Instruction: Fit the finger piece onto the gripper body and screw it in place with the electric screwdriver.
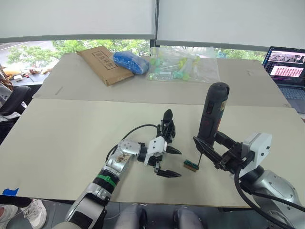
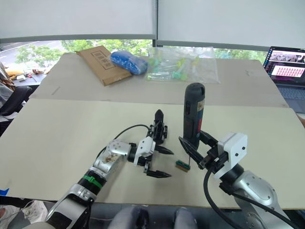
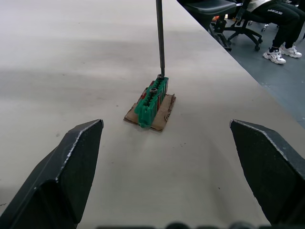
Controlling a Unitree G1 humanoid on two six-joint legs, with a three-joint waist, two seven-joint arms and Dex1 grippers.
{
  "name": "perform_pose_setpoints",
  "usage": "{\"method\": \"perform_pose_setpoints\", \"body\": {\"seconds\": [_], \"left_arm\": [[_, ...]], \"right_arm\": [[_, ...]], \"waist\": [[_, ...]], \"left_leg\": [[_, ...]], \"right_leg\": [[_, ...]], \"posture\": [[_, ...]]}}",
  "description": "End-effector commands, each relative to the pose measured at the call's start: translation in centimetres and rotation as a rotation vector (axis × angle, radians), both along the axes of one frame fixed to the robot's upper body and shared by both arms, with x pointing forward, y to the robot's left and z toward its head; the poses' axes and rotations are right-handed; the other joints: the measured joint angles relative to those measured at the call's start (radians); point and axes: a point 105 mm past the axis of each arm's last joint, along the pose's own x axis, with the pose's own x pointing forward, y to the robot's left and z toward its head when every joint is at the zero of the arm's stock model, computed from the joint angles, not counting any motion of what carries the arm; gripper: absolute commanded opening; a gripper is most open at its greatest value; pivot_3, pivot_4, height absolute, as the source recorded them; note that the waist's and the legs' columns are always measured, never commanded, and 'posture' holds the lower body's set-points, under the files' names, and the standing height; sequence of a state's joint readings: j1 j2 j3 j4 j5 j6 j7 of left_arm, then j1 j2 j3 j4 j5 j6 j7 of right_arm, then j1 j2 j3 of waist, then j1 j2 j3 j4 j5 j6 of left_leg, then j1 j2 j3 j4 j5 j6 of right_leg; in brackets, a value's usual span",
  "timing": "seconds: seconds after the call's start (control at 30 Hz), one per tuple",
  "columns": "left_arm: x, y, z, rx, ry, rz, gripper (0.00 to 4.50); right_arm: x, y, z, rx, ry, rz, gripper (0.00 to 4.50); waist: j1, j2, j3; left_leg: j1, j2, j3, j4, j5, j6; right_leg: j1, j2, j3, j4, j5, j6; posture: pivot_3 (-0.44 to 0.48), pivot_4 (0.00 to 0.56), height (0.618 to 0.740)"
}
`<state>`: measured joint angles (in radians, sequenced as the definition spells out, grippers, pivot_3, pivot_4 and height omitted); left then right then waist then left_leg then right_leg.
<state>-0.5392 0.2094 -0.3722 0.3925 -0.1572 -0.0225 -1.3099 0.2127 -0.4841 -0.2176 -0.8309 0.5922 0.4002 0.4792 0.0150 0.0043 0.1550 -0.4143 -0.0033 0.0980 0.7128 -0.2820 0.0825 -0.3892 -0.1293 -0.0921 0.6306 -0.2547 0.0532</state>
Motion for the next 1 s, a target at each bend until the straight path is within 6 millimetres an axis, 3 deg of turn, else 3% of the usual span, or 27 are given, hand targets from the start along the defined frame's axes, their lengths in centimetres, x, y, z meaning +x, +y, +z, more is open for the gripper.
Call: {"method": "perform_pose_setpoints", "body": {"seconds": [0.03, 1.0], "left_arm": [[0.11, -0.36, 0.93, -0.015, -0.051, -0.023, 4.50], [0.10, -0.25, 0.89, -0.014, -0.055, -0.024, 4.50]], "right_arm": [[-0.47, -0.13, 1.65, -0.003, -0.089, 0.000, 1.95], [-0.44, -0.05, 2.25, -0.001, -0.107, 0.005, 1.95]], "waist": [[0.000, 0.000, 0.000], [0.000, 0.000, 0.000]], "left_leg": [[0.000, 0.000, 0.000, 0.000, 0.000, 0.000], [0.000, 0.000, 0.000, 0.000, 0.000, 0.000]], "right_leg": [[0.000, 0.000, 0.000, 0.000, 0.000, 0.000], [0.000, 0.000, 0.000, 0.000, 0.000, 0.000]], "posture": [[0.000, 0.150, 0.740], [0.000, 0.150, 0.740]]}}
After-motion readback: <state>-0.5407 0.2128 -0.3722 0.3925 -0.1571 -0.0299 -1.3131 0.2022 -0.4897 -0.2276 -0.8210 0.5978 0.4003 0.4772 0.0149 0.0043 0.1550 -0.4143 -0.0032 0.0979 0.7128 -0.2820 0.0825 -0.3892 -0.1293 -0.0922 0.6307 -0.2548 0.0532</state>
